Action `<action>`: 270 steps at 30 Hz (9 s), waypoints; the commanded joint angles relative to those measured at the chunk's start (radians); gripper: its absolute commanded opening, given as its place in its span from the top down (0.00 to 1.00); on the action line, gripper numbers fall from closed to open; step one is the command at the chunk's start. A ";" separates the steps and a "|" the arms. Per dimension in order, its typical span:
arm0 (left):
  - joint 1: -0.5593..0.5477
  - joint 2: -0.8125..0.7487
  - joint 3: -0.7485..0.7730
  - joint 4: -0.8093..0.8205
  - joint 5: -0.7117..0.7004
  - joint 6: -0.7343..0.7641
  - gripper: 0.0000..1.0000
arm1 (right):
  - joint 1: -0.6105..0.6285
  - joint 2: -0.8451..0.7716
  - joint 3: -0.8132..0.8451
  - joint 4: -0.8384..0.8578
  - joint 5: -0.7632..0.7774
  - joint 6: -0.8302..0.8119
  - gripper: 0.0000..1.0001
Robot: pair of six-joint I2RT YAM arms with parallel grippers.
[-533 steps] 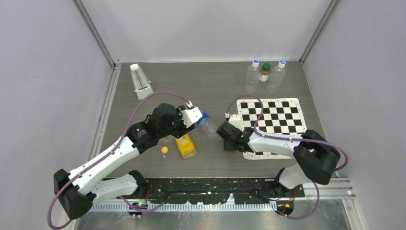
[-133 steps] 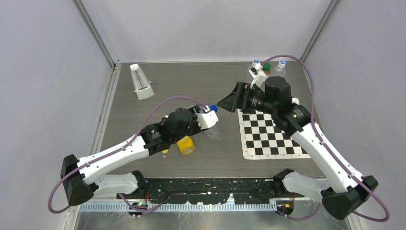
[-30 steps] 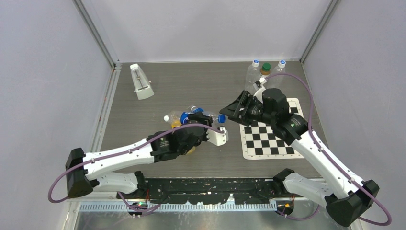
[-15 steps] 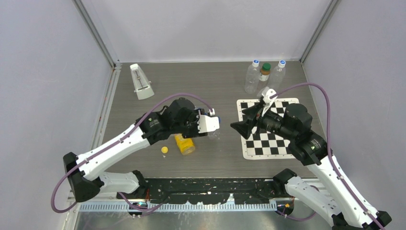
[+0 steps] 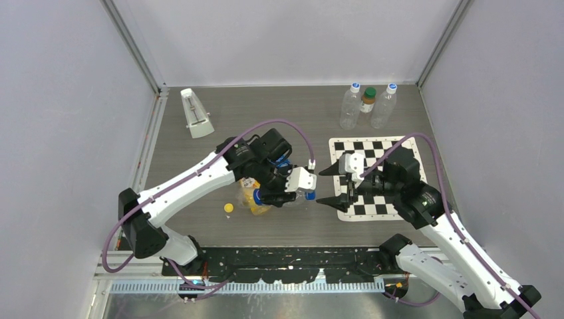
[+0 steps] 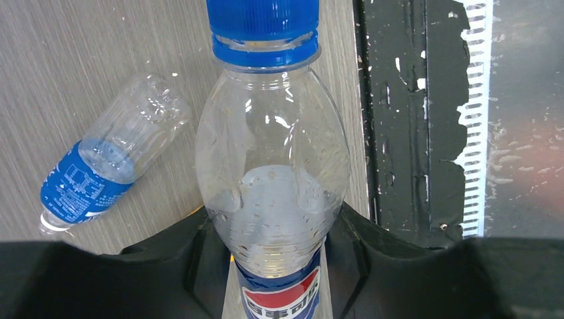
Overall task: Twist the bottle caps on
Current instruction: Screw the bottle cap onto the plastic bottle, then place the plastic bottle at the center of the board.
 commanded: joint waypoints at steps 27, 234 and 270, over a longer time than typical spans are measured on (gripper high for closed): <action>0.006 -0.029 0.072 -0.020 0.066 0.013 1.00 | 0.134 0.078 0.035 -0.048 0.039 -0.098 0.76; 0.009 -0.304 -0.413 1.056 -0.492 -0.405 0.21 | 0.138 0.272 0.000 0.685 0.919 0.746 1.00; 0.306 -0.544 -0.575 0.968 -0.773 -0.317 0.09 | -0.158 0.959 0.397 0.814 0.948 0.379 0.97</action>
